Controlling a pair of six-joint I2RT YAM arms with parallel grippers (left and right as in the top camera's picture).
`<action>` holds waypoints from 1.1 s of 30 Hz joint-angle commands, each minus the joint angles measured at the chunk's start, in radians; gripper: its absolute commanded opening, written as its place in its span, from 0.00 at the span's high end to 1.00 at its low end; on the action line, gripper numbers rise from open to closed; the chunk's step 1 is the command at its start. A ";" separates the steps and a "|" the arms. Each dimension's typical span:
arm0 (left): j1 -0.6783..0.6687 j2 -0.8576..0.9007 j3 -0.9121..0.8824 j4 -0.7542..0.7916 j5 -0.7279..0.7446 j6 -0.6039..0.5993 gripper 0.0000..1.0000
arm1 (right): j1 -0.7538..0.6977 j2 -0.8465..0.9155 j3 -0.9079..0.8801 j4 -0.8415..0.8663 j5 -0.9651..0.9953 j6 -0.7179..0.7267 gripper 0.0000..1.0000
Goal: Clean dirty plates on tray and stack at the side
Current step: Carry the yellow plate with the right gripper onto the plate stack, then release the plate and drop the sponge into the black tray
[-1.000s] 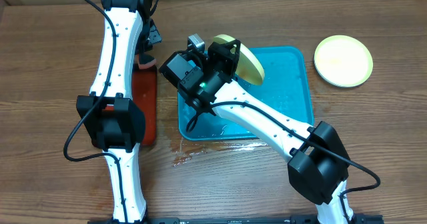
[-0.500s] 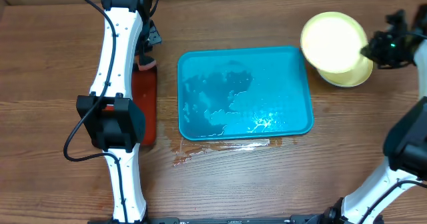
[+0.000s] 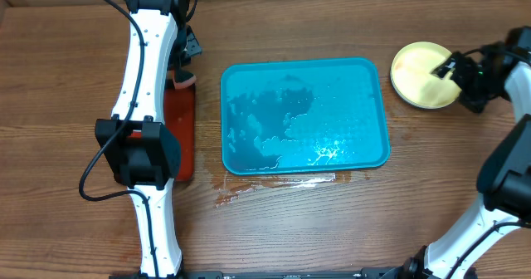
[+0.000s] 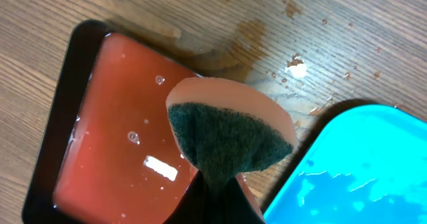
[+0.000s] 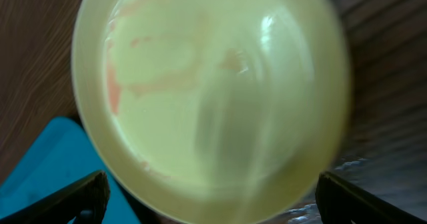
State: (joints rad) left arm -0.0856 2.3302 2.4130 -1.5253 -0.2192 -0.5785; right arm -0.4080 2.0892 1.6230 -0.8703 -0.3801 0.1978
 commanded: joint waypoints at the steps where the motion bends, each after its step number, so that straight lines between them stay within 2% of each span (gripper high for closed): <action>1: 0.067 -0.012 -0.004 -0.096 0.014 -0.002 0.96 | 0.143 0.000 -0.001 0.013 -0.078 -0.053 0.00; 3: 0.114 -0.012 -0.004 -0.165 0.025 -0.001 0.96 | 0.224 0.000 -0.001 0.047 -0.078 -0.052 0.00; 5: 0.151 -0.012 -0.014 -0.165 0.094 0.044 0.96 | 0.291 0.000 -0.001 0.077 -0.078 -0.052 0.00; 10: 0.229 -0.012 -0.171 -0.134 0.084 0.044 0.95 | 0.420 0.000 -0.001 0.101 -0.069 -0.053 0.00; 16: 0.255 -0.012 -0.486 0.188 0.172 0.109 0.96 | 0.430 0.000 -0.001 0.115 -0.067 -0.053 0.00; 17: 0.255 -0.012 -0.497 0.213 0.166 0.118 0.87 | 0.430 0.000 -0.001 0.115 -0.067 -0.053 0.00; 18: 0.259 -0.018 -0.468 0.207 0.164 0.140 0.68 | 0.430 0.000 0.003 0.118 -0.067 -0.053 0.00; 21: 0.265 -0.071 -0.373 0.151 0.164 0.160 0.62 | 0.435 -0.045 0.009 0.114 -0.066 -0.061 0.00; 22: 0.265 -0.115 -0.347 0.141 0.166 0.178 0.58 | 0.439 -0.088 0.009 0.113 -0.066 -0.061 0.00; 23: 0.265 -0.195 -0.336 0.137 0.168 0.194 0.50 | 0.442 -0.132 0.009 0.104 -0.067 -0.061 0.00; 24: 0.264 -0.270 -0.336 0.134 0.169 0.194 0.26 | 0.448 -0.186 0.009 0.087 -0.066 -0.068 0.00; 25: 0.261 -0.339 -0.336 0.128 0.169 0.193 0.13 | 0.453 -0.226 0.009 0.063 -0.062 -0.070 0.00; 28: 0.245 -0.490 -0.339 0.025 0.165 0.167 0.07 | 0.479 -0.328 0.009 -0.091 -0.001 -0.072 0.00; 29: 0.229 -0.527 -0.362 -0.005 0.164 0.153 0.00 | 0.490 -0.351 0.009 -0.144 0.026 -0.072 0.00; 30: 0.212 -0.564 -0.403 -0.013 0.164 0.152 0.00 | 0.493 -0.370 0.009 -0.186 0.032 -0.079 0.00; 32: 0.176 -0.646 -0.520 0.015 0.137 0.149 0.00 | 0.493 -0.391 0.008 -0.243 0.046 -0.106 0.00; 33: 0.136 -0.760 -0.699 0.097 0.091 0.124 0.00 | 0.493 -0.420 0.006 -0.306 0.093 -0.106 0.00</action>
State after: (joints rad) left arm 0.1070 1.7145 1.9335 -1.5162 -0.0639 -0.4164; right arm 0.0849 1.7317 1.6276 -1.1084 -0.3660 0.1143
